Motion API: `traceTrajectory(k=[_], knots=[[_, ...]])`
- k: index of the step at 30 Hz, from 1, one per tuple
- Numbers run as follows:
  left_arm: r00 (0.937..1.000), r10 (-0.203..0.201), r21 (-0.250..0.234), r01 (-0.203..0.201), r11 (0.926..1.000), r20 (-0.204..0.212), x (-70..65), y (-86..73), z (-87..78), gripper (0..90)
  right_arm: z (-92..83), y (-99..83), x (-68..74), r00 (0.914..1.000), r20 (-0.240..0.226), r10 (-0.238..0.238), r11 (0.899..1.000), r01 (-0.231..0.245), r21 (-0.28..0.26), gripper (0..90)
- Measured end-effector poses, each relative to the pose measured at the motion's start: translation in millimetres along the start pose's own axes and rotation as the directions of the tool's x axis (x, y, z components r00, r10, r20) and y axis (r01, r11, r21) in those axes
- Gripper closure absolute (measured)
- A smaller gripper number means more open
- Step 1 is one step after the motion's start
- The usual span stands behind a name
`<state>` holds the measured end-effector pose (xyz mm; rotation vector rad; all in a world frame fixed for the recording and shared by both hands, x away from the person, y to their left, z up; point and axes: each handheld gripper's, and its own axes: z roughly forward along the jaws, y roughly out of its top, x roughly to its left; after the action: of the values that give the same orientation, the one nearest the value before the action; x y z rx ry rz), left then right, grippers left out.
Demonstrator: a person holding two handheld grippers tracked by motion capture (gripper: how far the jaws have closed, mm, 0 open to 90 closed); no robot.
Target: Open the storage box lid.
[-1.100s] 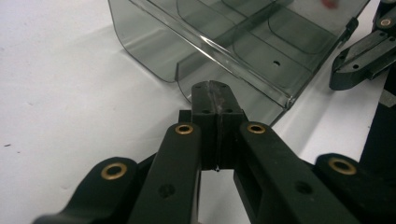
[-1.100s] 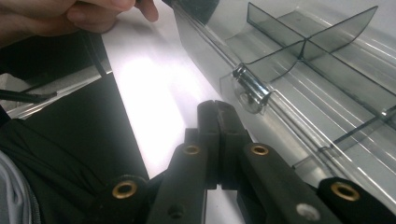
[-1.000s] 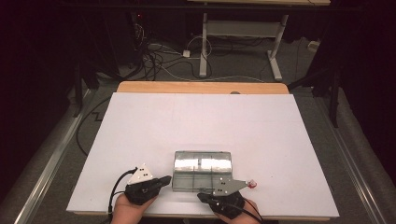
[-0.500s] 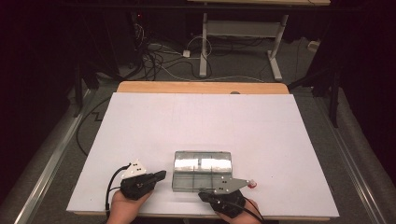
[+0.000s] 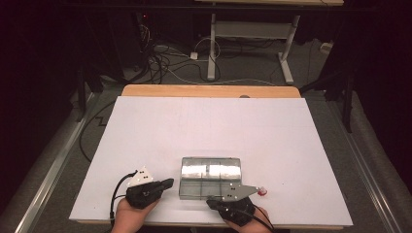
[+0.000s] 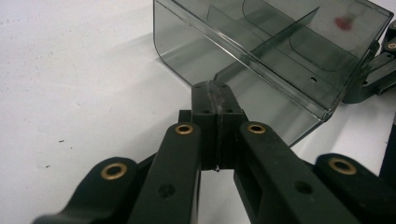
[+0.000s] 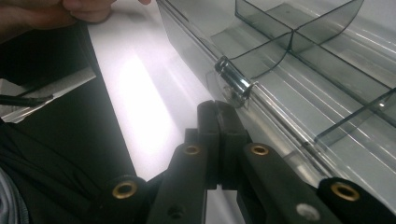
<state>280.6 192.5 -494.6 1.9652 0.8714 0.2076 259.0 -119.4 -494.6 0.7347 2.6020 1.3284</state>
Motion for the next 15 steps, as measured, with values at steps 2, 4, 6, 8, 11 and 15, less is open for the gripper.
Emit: traceTrajectory(k=[2,4,6,8,11,15], knots=[[1.0000,0.003,0.000,-0.003,1.0000,0.002,-0.4,-0.1,-0.1,87.5,-0.4,-0.1,0.0,1.0000,-0.002,0.005,1.000,-0.005,-0.004,90.0],[1.0000,0.005,0.000,-0.005,1.0000,0.004,-0.7,-0.1,0.0,87.5,-0.7,-0.2,-0.3,1.0000,-0.005,0.005,1.000,-0.005,-0.010,90.0],[1.0000,0.009,0.002,-0.009,1.0000,0.003,-1.0,0.0,0.2,87.5,-1.3,-0.3,-0.5,0.9999,-0.009,0.010,1.000,-0.010,-0.016,90.0],[1.0000,0.007,0.003,-0.007,1.0000,0.005,-1.3,0.2,0.8,87.5,-1.9,-0.4,-0.8,0.9999,-0.011,0.011,1.000,-0.011,-0.024,90.0],[0.9997,-0.010,-0.009,0.010,0.9999,0.024,-2.2,1.8,2.3,87.5,-2.0,-0.4,-0.9,0.9999,-0.013,0.011,1.000,-0.011,-0.028,90.0],[0.9998,0.004,-0.008,-0.003,1.0000,0.018,-6.1,2.1,2.9,87.4,-2.7,-0.8,-0.8,0.9998,-0.018,0.010,0.999,-0.011,-0.036,90.0]])
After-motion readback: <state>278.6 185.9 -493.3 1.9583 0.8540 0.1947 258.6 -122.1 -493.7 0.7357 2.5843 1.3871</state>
